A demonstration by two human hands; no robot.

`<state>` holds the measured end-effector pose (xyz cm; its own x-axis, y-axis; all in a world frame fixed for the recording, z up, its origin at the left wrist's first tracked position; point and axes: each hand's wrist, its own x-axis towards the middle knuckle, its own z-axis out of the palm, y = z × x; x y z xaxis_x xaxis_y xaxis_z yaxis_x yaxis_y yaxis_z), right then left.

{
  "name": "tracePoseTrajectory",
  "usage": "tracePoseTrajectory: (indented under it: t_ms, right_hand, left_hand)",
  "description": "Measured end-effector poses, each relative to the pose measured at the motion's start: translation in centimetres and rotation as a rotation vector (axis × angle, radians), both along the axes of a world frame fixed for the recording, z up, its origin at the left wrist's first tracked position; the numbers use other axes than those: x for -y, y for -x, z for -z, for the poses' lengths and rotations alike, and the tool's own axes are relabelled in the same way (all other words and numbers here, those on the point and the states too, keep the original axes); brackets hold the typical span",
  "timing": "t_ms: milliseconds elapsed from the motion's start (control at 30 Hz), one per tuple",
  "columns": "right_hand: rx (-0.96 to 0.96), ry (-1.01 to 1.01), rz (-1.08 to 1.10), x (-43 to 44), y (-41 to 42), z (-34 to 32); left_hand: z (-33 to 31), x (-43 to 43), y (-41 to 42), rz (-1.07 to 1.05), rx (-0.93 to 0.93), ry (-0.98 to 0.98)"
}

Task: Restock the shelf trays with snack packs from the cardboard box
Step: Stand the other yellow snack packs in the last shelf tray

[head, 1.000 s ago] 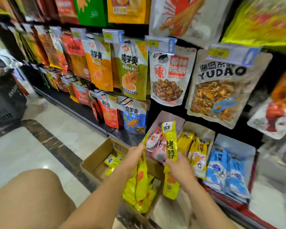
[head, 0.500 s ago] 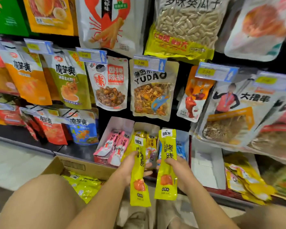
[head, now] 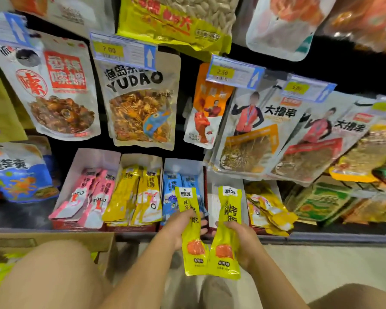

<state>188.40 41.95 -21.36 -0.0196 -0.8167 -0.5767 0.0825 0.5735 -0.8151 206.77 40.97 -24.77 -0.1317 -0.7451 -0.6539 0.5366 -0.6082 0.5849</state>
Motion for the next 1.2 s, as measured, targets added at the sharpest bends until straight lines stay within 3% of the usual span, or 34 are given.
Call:
tracePoseTrajectory:
  t_ms: [500,800,900,1200]
  right_hand:
    - [0.065,0.058,0.241,6.2,10.9,5.0]
    - [0.098,0.066,0.333,9.9,14.4,8.1]
    - [0.128,0.059,0.354,10.5,14.9,9.0]
    - [0.174,0.049,0.377,10.6,15.9,9.6]
  left_hand:
    - [5.5,9.0,7.9,0.079,0.319,0.051]
    - [9.7,15.5,13.1,0.118,0.623,0.117]
    - [13.9,18.0,14.1,0.071,0.743,0.092]
    - [16.2,20.6,16.4,0.001,0.753,0.024]
